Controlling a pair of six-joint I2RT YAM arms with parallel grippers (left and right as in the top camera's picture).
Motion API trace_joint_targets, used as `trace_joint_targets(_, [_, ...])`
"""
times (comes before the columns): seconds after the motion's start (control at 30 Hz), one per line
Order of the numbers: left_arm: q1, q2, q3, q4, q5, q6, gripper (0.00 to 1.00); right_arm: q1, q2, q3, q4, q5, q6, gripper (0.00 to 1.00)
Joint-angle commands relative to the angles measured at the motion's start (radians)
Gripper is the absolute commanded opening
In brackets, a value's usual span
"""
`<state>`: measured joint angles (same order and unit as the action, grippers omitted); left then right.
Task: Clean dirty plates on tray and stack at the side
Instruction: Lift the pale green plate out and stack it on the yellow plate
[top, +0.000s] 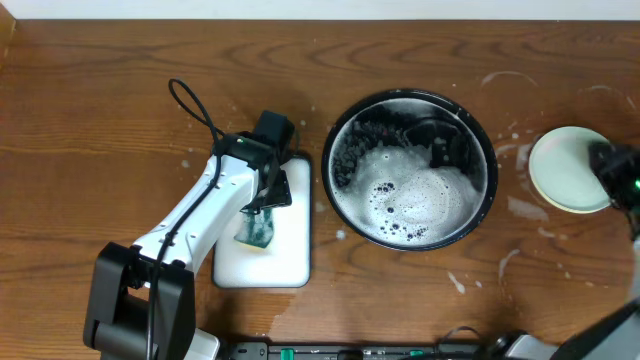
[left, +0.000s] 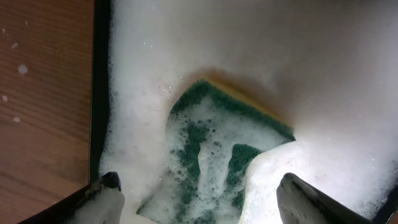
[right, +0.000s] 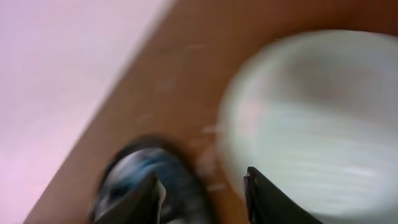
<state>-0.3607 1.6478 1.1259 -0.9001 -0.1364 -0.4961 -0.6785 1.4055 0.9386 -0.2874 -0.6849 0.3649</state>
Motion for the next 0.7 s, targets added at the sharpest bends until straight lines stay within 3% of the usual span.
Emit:
trace_joint_targets(0.0, [0.003, 0.000, -0.004, -0.003, -0.002, 0.005, 0.82, 0.159, -0.155, 0.029, -0.045, -0.154, -0.072, 0.45])
trace_joint_targets(0.17, [0.003, 0.000, -0.004, -0.003, -0.002, 0.005, 0.82, 0.437, -0.350, 0.029, -0.157, -0.153, -0.207, 0.57])
trace_joint_targets(0.2, [0.003, 0.000, -0.004, -0.003, -0.002, 0.005, 0.82, 0.478, -0.378, 0.029, -0.173, -0.150, -0.225, 0.69])
trace_joint_targets(0.23, [0.003, 0.000, -0.004, -0.003, -0.002, 0.005, 0.82, 0.529, -0.414, 0.029, -0.191, -0.142, -0.232, 0.99])
trace_joint_targets(0.47, [0.003, 0.000, -0.004, -0.003, -0.002, 0.005, 0.82, 0.718, -0.541, 0.029, -0.227, -0.138, -0.220, 0.99])
trace_joint_targets(0.67, [0.003, 0.000, -0.004, -0.003, -0.002, 0.005, 0.82, 0.716, -0.579, 0.029, -0.341, -0.113, -0.319, 0.99])
